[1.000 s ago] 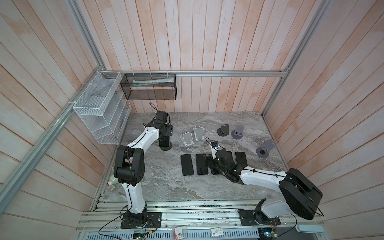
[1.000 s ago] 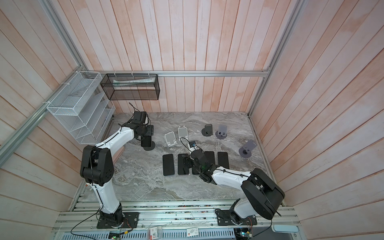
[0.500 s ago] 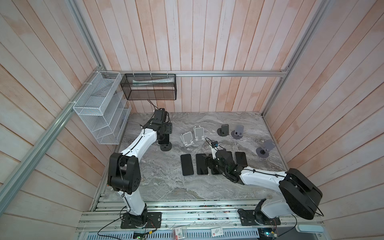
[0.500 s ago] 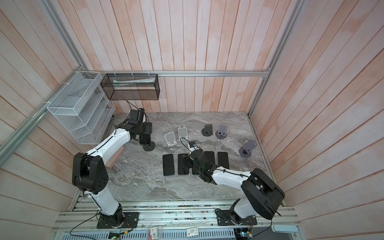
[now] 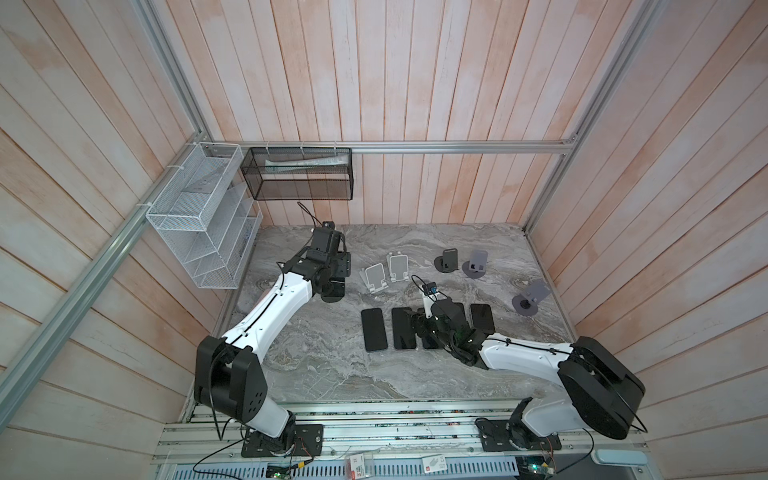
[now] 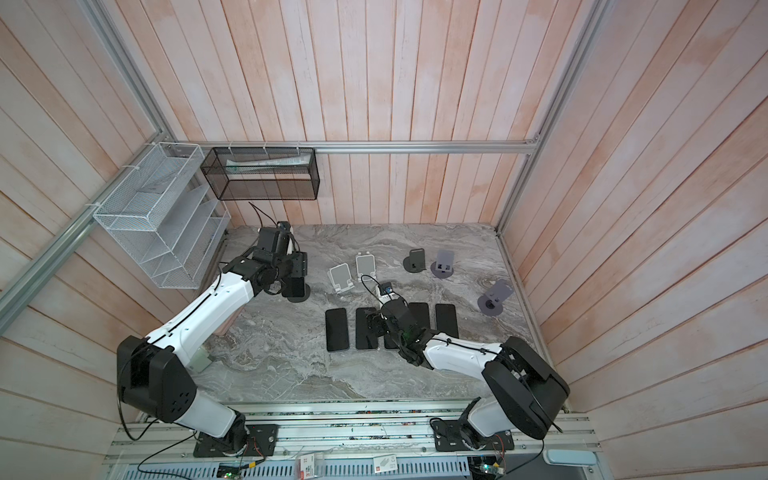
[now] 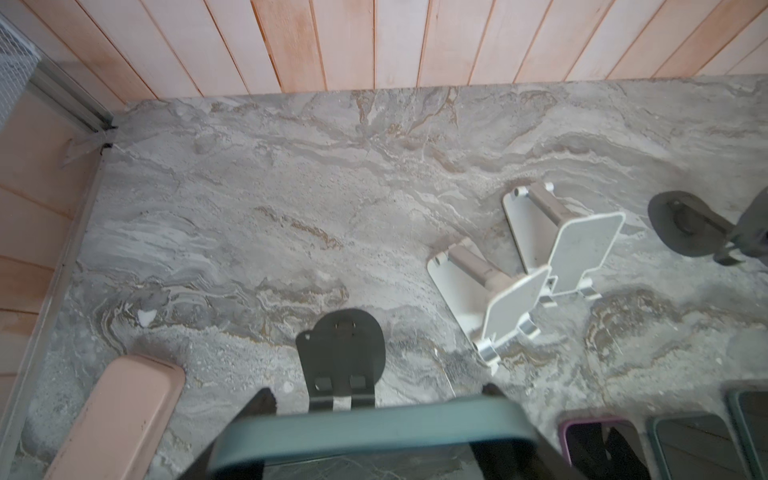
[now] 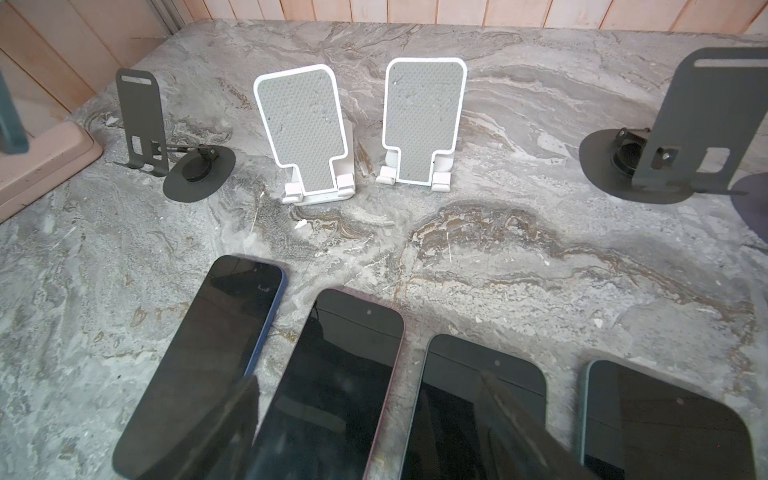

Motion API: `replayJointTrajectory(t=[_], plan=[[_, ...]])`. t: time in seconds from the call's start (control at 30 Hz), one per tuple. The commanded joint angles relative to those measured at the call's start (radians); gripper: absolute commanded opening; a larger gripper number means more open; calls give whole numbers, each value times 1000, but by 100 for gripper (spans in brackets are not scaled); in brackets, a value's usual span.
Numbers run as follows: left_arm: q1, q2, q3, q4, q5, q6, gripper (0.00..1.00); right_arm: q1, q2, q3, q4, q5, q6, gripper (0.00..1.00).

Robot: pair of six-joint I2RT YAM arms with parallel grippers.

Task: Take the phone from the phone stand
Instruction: 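Carry the green-edged phone with the left gripper and lay it flat beside the row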

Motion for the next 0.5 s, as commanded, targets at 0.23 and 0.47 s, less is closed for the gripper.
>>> replayJointTrajectory(t=[0.23,0.47], plan=[[-84,-152,-224,-19,5,-155,69,-3,-3,20,0,-7,25,81],[-143,-99,-322,20,30,-225,67,-2,8,23,0,-14,27,82]])
